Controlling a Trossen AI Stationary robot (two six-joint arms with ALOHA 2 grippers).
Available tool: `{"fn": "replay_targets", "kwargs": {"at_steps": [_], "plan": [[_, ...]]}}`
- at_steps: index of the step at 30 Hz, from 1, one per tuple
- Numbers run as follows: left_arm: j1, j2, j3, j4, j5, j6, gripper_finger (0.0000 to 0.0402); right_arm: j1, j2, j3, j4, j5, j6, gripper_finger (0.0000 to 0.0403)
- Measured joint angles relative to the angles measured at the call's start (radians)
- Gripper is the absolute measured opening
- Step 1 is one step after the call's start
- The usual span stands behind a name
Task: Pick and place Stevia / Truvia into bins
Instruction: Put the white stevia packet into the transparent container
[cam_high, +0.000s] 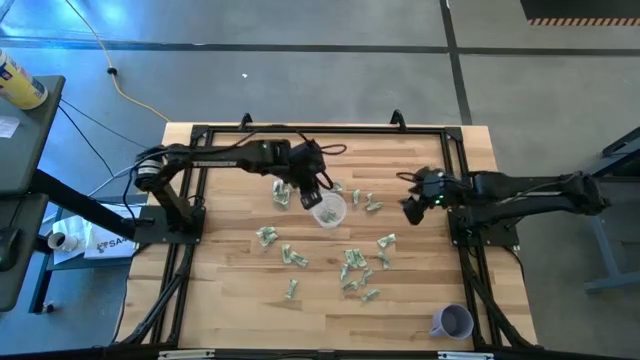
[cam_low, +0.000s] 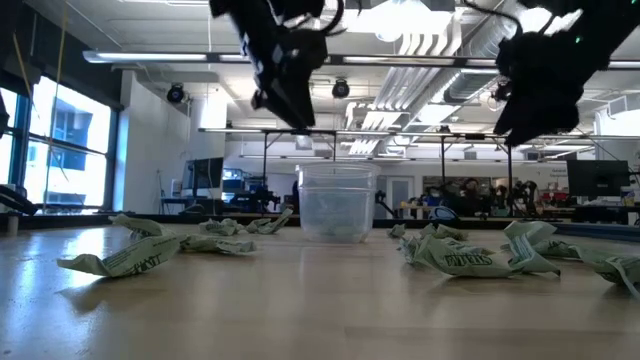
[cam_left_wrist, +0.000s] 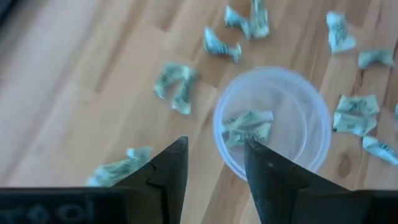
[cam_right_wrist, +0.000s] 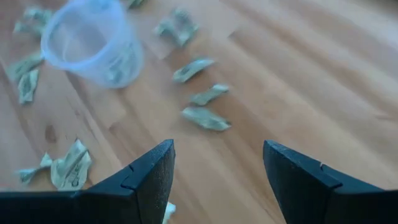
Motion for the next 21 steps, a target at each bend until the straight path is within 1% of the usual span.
{"fn": "replay_targets", "kwargs": {"at_steps": [2,5,8,10,12,14,18,21], "plan": [[0.000,-0.021,0.026,-0.044,-0.027,-0.012,0.0177,-0.020,0.037,-0.058,0.127,-0.041,-0.051,0.0236],[-0.001,-0.041,0.045,-0.101,-0.051,-0.056,0.0164,-0.050,0.115,-0.107,0.320,-0.062,-0.133,0.0236],[-0.001,-0.068,0.049,-0.128,-0.052,-0.082,0.0153,-0.078,0.217,-0.129,0.434,-0.072,-0.253,0.0236],[0.000,-0.084,0.050,-0.135,-0.023,-0.080,0.0148,-0.088,0.293,-0.130,0.484,-0.073,-0.347,0.0236],[0.000,-0.088,0.050,-0.142,0.005,-0.078,0.0144,-0.097,0.365,-0.130,0.495,-0.076,-0.434,0.0237],[-0.002,-0.088,0.050,-0.159,0.023,-0.085,0.0143,-0.105,0.427,-0.130,0.506,-0.083,-0.480,0.0236],[-0.015,-0.089,0.050,-0.190,0.018,-0.087,0.0142,-0.112,0.525,-0.130,0.541,-0.148,-0.565,0.0236],[-0.016,-0.089,0.050,-0.182,0.005,-0.085,0.0143,-0.112,0.579,-0.130,0.586,-0.163,-0.607,0.0236]]}}
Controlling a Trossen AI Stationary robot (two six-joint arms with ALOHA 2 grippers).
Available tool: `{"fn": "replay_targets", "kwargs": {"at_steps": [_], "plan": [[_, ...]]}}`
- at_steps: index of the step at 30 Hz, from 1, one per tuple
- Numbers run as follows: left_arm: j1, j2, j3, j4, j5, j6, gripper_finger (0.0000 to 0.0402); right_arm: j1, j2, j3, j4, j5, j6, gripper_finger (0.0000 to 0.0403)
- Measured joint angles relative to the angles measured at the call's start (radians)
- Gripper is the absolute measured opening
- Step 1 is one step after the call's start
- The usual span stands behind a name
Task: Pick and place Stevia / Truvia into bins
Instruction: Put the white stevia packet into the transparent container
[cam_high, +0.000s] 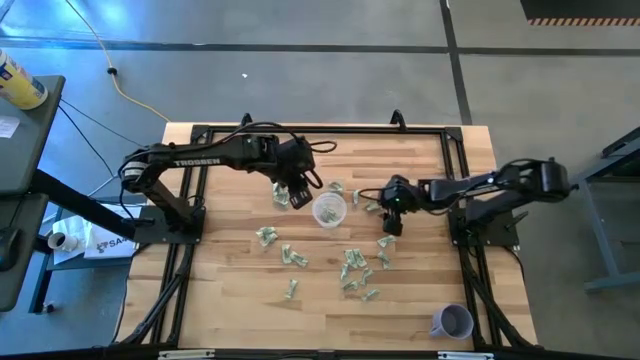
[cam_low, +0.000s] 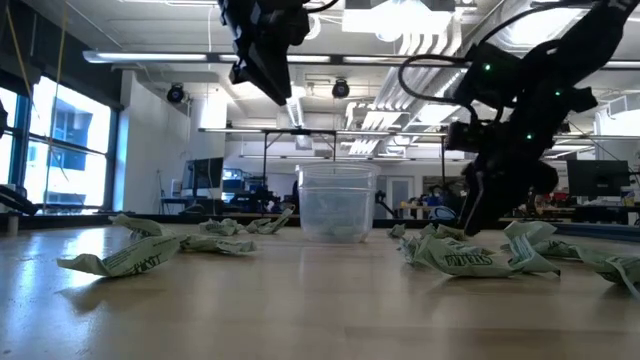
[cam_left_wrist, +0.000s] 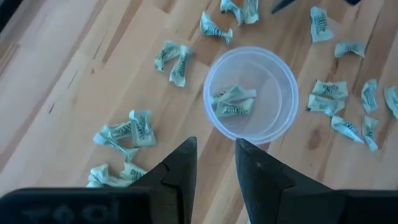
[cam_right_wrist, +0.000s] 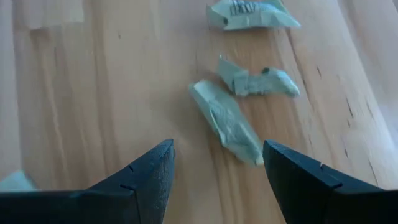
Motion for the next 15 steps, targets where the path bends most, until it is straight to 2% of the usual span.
{"fn": "replay_targets", "kwargs": {"at_steps": [5,10,15], "plan": [[0.018,0.000,0.000,0.024,-0.033,0.000,0.0142,-0.021,0.086,0.041,0.025,-0.040,-0.002,0.0236],[0.067,0.000,0.000,0.026,-0.011,0.000,0.0142,-0.070,0.191,0.111,0.026,-0.101,0.027,0.0232],[0.101,0.000,0.000,0.024,-0.016,-0.007,0.0142,-0.101,0.256,0.164,-0.048,-0.124,0.060,0.0190]]}}
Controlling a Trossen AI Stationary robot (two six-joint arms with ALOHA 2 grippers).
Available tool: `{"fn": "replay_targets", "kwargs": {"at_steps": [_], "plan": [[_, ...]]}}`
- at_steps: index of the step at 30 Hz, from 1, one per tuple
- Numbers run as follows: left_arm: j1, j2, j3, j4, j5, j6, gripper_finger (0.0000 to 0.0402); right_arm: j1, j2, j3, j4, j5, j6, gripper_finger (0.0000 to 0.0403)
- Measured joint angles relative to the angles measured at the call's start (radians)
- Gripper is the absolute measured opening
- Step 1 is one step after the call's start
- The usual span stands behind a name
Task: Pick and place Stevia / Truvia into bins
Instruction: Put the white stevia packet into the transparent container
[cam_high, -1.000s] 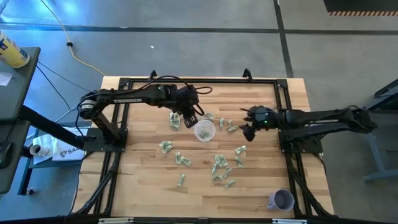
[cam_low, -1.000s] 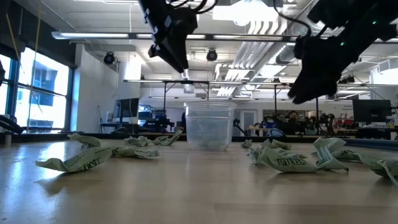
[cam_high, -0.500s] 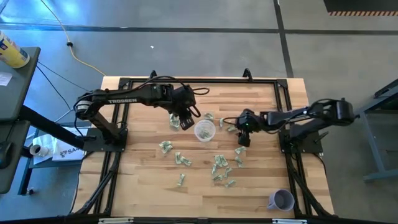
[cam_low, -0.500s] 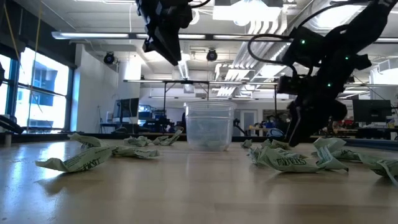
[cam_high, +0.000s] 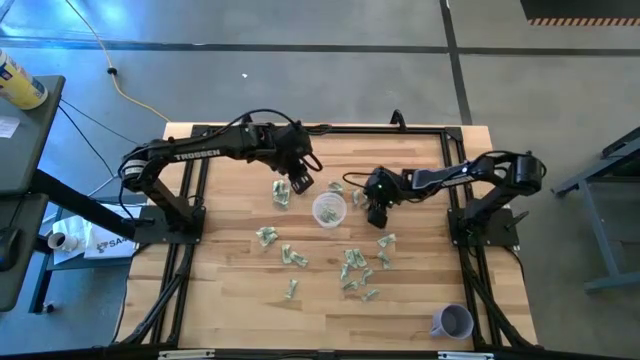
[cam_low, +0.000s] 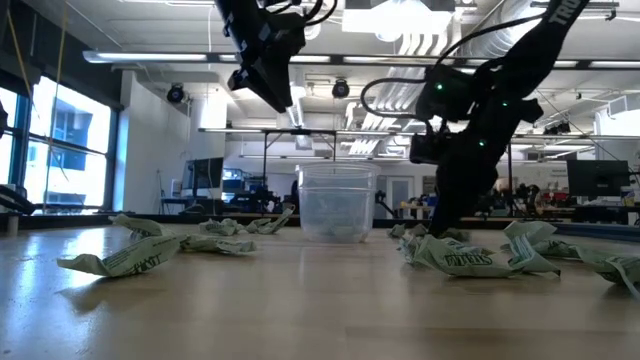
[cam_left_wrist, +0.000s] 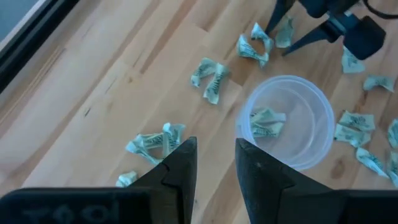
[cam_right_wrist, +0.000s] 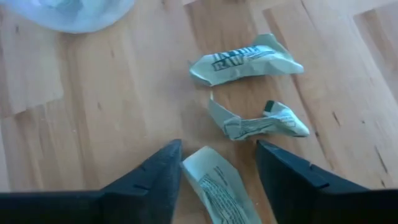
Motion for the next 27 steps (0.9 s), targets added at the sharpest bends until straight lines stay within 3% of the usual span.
{"fn": "replay_targets", "kwargs": {"at_steps": [5,11,17,27], "plan": [[0.003,0.000,0.000,-0.020,-0.017,0.008,0.0143,-0.005,-0.006,0.014,-0.061,0.004,0.013,0.0113],[0.001,0.000,0.000,-0.045,-0.048,0.011,0.0143,-0.012,-0.017,0.012,-0.118,-0.083,0.099,0.0011],[0.002,0.000,0.000,-0.192,-0.094,0.060,0.0143,-0.013,-0.028,0.008,-0.110,-0.174,0.216,0.0007],[0.014,0.000,-0.005,-0.283,-0.179,0.120,0.0143,-0.015,-0.198,0.005,-0.091,-0.142,0.364,0.0003]]}}
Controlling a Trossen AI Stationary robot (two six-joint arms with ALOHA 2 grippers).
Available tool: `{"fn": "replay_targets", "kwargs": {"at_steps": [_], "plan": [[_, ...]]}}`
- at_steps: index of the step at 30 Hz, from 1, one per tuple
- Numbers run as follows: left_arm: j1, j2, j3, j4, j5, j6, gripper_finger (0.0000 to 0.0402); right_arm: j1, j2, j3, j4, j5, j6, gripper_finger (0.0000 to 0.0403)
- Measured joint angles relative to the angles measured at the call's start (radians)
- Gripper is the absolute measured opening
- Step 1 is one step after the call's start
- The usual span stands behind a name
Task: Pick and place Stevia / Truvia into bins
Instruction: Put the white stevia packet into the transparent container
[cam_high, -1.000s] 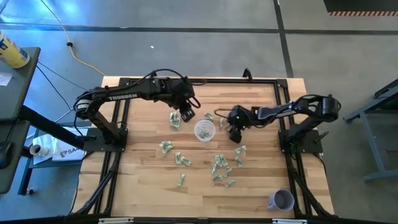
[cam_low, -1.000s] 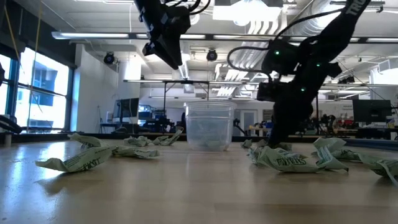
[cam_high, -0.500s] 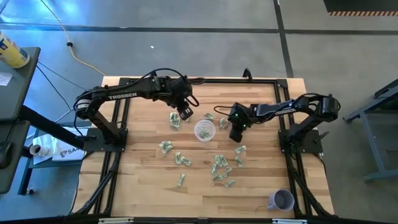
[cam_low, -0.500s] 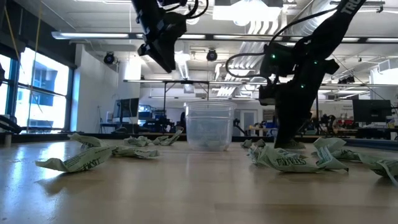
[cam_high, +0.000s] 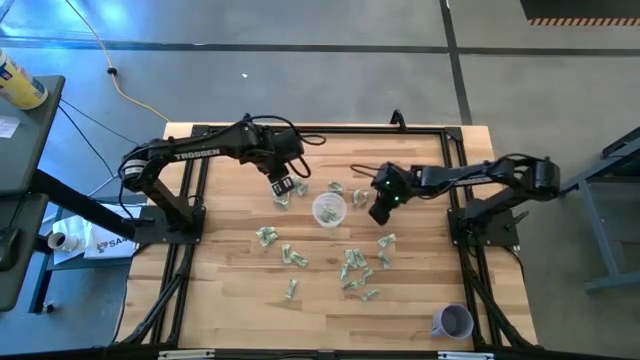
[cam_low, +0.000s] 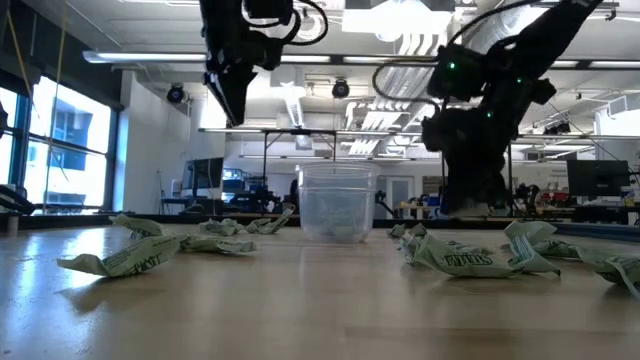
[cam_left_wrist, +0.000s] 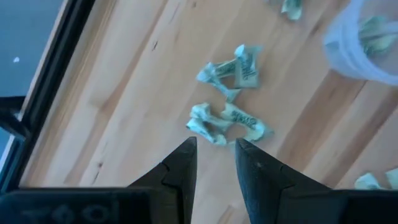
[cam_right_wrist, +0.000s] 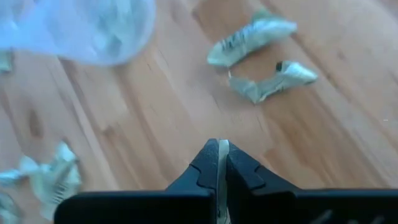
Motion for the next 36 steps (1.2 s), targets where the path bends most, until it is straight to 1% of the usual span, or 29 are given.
{"fn": "replay_targets", "kwargs": {"at_steps": [4,6,8,10,14,16,19,23,27,29,32,36], "plan": [[0.040,0.000,-0.036,0.006,0.000,0.001,0.0143,-0.020,-0.069,0.020,0.007,0.027,0.046,0.0002],[0.070,0.000,-0.052,0.009,0.005,0.001,0.0143,-0.030,-0.084,0.065,0.013,0.040,0.028,0.0001],[0.105,0.000,-0.071,0.035,0.015,0.005,0.0143,-0.036,-0.073,0.132,0.002,0.049,-0.021,0.0001],[0.136,0.000,-0.092,0.093,0.038,0.021,0.0143,-0.037,-0.034,0.214,-0.032,0.049,-0.084,0.0001],[0.200,0.000,-0.110,0.182,0.111,0.026,0.0143,-0.040,0.085,0.377,-0.108,-0.008,-0.187,0.0001],[0.220,0.000,-0.110,0.202,0.128,0.013,0.0143,-0.039,0.144,0.441,-0.120,-0.034,-0.231,0.0001],[0.225,-0.019,-0.111,0.186,0.127,-0.015,0.0143,-0.031,0.225,0.524,-0.144,-0.087,-0.278,0.0001],[0.203,-0.069,-0.111,0.167,0.097,-0.055,0.0143,-0.003,0.308,0.603,-0.138,-0.135,-0.340,0.0001],[0.167,-0.117,-0.111,0.141,0.028,-0.124,0.0143,0.012,0.398,0.678,-0.133,-0.275,-0.332,0.0004],[0.166,-0.144,-0.111,0.113,0.017,-0.162,0.0143,0.018,0.439,0.702,-0.170,-0.305,-0.320,0.0010],[0.168,-0.176,-0.111,0.079,0.005,-0.233,0.0143,0.033,0.459,0.714,-0.200,-0.304,-0.319,0.0030],[0.167,-0.210,-0.111,0.048,0.005,-0.263,0.0143,0.052,0.432,0.716,-0.223,-0.227,-0.320,0.0078]]}}
